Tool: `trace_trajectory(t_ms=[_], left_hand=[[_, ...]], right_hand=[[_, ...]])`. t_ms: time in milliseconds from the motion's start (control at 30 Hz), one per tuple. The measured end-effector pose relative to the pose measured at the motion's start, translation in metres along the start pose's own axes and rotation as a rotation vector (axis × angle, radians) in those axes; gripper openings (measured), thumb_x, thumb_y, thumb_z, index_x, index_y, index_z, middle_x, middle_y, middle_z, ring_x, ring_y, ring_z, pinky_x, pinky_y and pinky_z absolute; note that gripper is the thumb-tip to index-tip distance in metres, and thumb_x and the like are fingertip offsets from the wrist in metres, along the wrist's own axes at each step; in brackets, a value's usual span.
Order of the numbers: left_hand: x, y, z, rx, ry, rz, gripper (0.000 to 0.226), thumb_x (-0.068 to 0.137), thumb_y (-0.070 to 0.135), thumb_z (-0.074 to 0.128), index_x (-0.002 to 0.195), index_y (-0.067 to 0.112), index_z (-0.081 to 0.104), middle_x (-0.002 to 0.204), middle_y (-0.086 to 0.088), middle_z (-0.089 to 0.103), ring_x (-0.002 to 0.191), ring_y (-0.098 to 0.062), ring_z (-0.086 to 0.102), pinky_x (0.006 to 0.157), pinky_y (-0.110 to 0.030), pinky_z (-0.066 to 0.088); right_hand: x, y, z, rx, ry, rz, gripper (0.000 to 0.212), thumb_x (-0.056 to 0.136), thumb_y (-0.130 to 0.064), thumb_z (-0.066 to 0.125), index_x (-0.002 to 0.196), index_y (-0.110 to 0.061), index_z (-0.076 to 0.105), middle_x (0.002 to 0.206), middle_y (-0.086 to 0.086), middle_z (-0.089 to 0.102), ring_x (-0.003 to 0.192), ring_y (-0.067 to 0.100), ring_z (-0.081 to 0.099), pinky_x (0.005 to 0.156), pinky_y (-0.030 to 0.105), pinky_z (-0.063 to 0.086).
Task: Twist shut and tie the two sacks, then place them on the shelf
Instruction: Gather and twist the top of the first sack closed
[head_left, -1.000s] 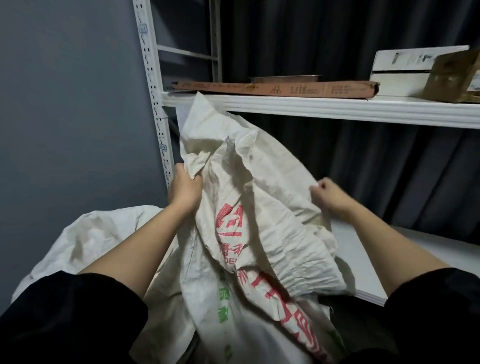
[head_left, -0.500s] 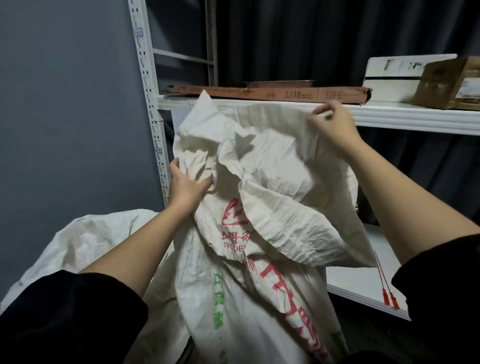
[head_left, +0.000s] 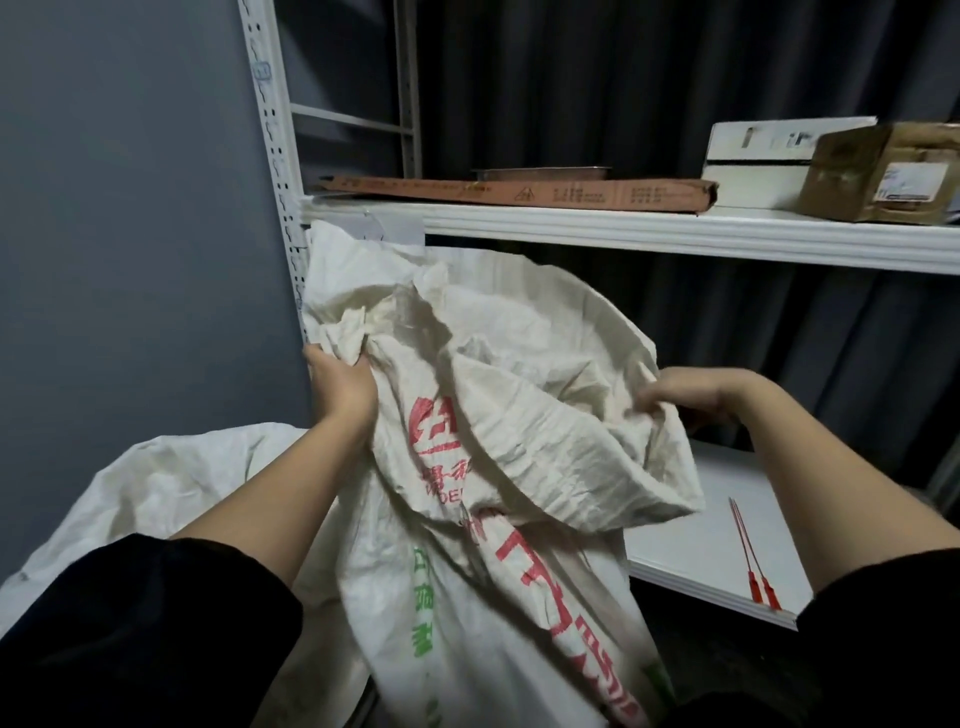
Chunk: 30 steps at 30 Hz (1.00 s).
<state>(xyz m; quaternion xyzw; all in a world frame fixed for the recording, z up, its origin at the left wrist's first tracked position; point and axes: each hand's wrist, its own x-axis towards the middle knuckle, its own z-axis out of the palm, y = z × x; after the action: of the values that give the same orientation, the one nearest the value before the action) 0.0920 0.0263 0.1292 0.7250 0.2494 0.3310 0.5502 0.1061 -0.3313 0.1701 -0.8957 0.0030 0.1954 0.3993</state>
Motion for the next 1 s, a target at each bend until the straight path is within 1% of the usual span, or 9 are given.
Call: trace_trajectory(t_ms=[167, 267, 333, 467, 633, 733, 833, 900, 1000], left_hand=[[-0.012, 0.008, 0.002, -0.027, -0.045, 0.078, 0.047, 0.089, 0.018, 0.055, 0.127, 0.006, 0.029, 0.105, -0.005, 0.051, 0.085, -0.026, 0.053, 0.075, -0.034, 0.043], [-0.014, 0.015, -0.002, -0.124, -0.033, 0.072, 0.051, 0.087, 0.023, 0.056, 0.127, 0.008, 0.028, 0.113, -0.007, 0.051, 0.085, -0.025, 0.051, 0.075, -0.033, 0.041], [-0.011, 0.015, -0.006, -0.181, -0.028, 0.066, 0.053, 0.088, 0.025, 0.056, 0.128, 0.009, 0.026, 0.123, -0.009, 0.048, 0.09, -0.025, 0.05, 0.078, -0.032, 0.039], [-0.005, 0.012, -0.015, -0.254, -0.045, 0.163, 0.059, 0.089, 0.018, 0.052, 0.139, 0.014, 0.02, 0.143, -0.008, 0.037, 0.121, -0.024, 0.047, 0.099, -0.033, 0.039], [-0.005, 0.016, -0.016, -0.283, -0.077, 0.263, 0.074, 0.089, 0.025, 0.051, 0.149, 0.029, 0.008, 0.156, -0.001, 0.023, 0.14, -0.017, 0.031, 0.116, -0.04, 0.028], [-0.01, 0.02, -0.012, -0.309, -0.123, 0.306, 0.076, 0.093, 0.016, 0.051, 0.15, 0.032, 0.003, 0.159, 0.003, 0.018, 0.142, -0.013, 0.028, 0.118, -0.037, 0.026], [-0.012, 0.024, -0.009, -0.31, -0.144, 0.244, 0.086, 0.093, 0.018, 0.052, 0.15, 0.028, -0.012, 0.16, 0.002, 0.014, 0.142, -0.013, 0.029, 0.116, -0.034, 0.026], [-0.011, 0.026, -0.008, -0.348, -0.153, 0.17, 0.094, 0.091, 0.019, 0.056, 0.149, 0.023, -0.018, 0.159, -0.003, 0.017, 0.141, -0.015, 0.033, 0.116, -0.036, 0.027], [-0.016, 0.032, -0.01, -0.34, -0.17, 0.093, 0.094, 0.086, 0.018, 0.062, 0.15, 0.015, -0.007, 0.156, -0.006, 0.025, 0.137, -0.019, 0.037, 0.114, -0.036, 0.03]], right_hand=[[0.003, -0.056, -0.026, 0.265, 0.698, -0.282, 0.052, 0.069, -0.036, 0.064, 0.106, 0.0, 0.058, 0.094, 0.013, 0.061, 0.08, 0.022, 0.057, 0.06, 0.024, 0.043], [0.002, -0.081, -0.043, 0.455, 0.748, -0.302, 0.067, 0.056, -0.038, 0.064, 0.113, -0.005, 0.055, 0.103, 0.011, 0.063, 0.094, 0.026, 0.063, 0.072, 0.032, 0.048], [-0.004, -0.085, -0.047, 0.301, 0.838, -0.251, 0.061, 0.059, -0.041, 0.063, 0.11, -0.009, 0.053, 0.105, 0.011, 0.06, 0.102, 0.031, 0.061, 0.074, 0.036, 0.045], [-0.015, -0.083, -0.049, -0.576, 1.231, -0.165, 0.044, 0.091, -0.032, 0.053, 0.12, 0.0, 0.045, 0.119, 0.023, 0.051, 0.105, 0.043, 0.055, 0.081, 0.046, 0.043], [-0.017, -0.1, -0.039, -0.708, 1.033, -0.048, 0.073, 0.086, -0.049, 0.06, 0.138, -0.007, 0.031, 0.138, 0.02, 0.037, 0.125, 0.038, 0.041, 0.097, 0.047, 0.035], [-0.025, -0.116, -0.005, -0.472, 1.01, -0.477, 0.073, 0.085, -0.059, 0.053, 0.141, -0.016, 0.035, 0.144, 0.012, 0.036, 0.13, 0.03, 0.038, 0.106, 0.048, 0.031], [-0.051, -0.134, 0.04, -0.04, 0.376, -0.85, 0.075, 0.084, -0.058, 0.057, 0.144, -0.022, 0.032, 0.147, 0.0, 0.037, 0.132, 0.011, 0.037, 0.113, 0.04, 0.03], [-0.068, -0.141, 0.066, -0.192, 0.059, -0.796, 0.096, 0.077, -0.052, 0.069, 0.151, -0.026, 0.014, 0.155, 0.0, 0.024, 0.139, 0.01, 0.028, 0.113, 0.032, 0.026], [-0.069, -0.147, 0.096, -0.748, 0.21, -0.725, 0.113, 0.07, -0.055, 0.074, 0.15, -0.032, -0.002, 0.154, 0.005, 0.026, 0.128, 0.026, 0.045, 0.097, 0.039, 0.042]])
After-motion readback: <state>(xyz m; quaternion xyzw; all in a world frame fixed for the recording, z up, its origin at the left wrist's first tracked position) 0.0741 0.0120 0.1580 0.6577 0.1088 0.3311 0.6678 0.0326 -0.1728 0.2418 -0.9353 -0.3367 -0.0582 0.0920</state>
